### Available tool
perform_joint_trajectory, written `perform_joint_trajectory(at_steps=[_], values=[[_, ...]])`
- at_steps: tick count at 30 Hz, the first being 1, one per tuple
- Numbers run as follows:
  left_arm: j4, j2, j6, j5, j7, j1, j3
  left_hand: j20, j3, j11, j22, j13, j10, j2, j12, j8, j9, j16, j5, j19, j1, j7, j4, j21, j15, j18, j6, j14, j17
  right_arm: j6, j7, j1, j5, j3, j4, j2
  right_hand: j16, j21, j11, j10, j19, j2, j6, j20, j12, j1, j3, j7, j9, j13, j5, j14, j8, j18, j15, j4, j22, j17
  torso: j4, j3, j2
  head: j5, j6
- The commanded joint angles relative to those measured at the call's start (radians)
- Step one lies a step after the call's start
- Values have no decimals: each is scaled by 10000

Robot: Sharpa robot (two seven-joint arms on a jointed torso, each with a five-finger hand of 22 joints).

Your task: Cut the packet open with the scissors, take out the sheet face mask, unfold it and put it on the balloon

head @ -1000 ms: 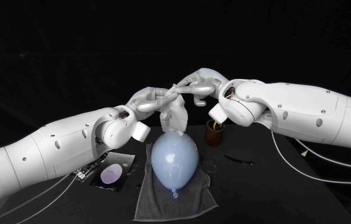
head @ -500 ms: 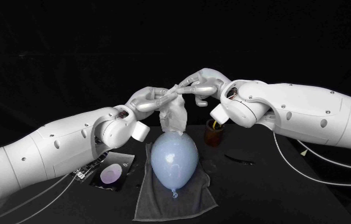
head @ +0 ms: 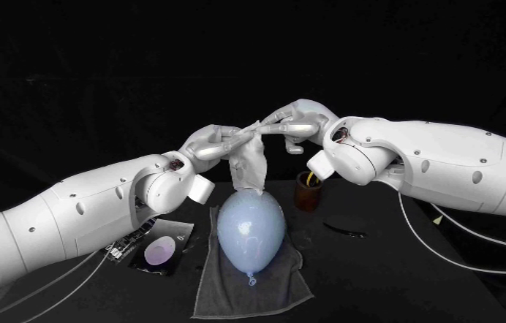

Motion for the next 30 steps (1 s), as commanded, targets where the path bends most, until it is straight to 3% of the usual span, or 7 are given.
perform_joint_trajectory(at_steps=[1,6,9,16,25,30], values=[[7,-3,71,-7,81,21,14,56,-34,24,-27,46,-44,127,75,-17,16,106,54,39,-611,79,68,26,-10,183,-4,-106,43,114,8,0,170,6,13,-29,53,-1,-77,1011,1,-14,166,-40,45,-109,77,-166,604,2562,23,1011,319,78,-52,-6,844,2503,1,-3,-1,4,-2],[16,-2,134,21,88,21,14,68,-141,44,-50,110,-94,336,144,-106,-1,164,48,40,-1441,97,96,3,-5,183,41,-158,81,151,-29,-2,162,5,14,-20,53,11,-80,1013,5,-15,163,-43,50,-128,97,-170,623,2565,23,1011,337,76,-55,-12,849,2504,7,-2,6,2,-7],[24,1,173,58,88,22,14,74,-553,69,-70,204,-142,674,251,-259,-64,220,41,54,-2834,102,117,-16,6,185,151,-203,114,161,-48,-9,148,5,29,-12,53,11,-80,1013,5,-15,163,-43,50,-128,97,-170,623,2565,23,1011,337,76,-55,-12,849,2504,3,-3,7,15,-16],[29,4,213,93,44,25,14,77,-1344,58,-84,321,-222,903,374,-389,-90,274,47,82,-4210,109,128,-40,-1,184,275,-247,140,51,16,-20,147,4,115,-22,51,12,-84,1014,6,-16,156,-46,51,-150,123,-175,646,2566,23,1009,359,76,-58,-23,852,2498,5,1,5,28,-14],[36,-4,229,108,-32,31,13,76,-1697,66,-87,361,-262,859,412,-426,-85,286,49,89,-4505,118,123,-50,6,184,301,-266,143,-50,217,-24,435,5,239,-65,55,32,-89,1021,14,-15,148,-50,65,-173,156,-179,675,2576,23,1012,386,72,-62,-36,862,2508,-3,7,6,36,-32],[43,-25,229,151,-20,34,13,77,-1693,60,-89,386,-283,1217,438,-451,-80,293,56,87,-4559,107,119,-57,4,184,316,-273,142,91,302,-24,707,5,276,-124,57,38,-90,1023,16,-12,144,-51,70,-180,168,-180,684,2580,23,1013,394,71,-63,-39,865,2514,1,7,5,47,-46]])
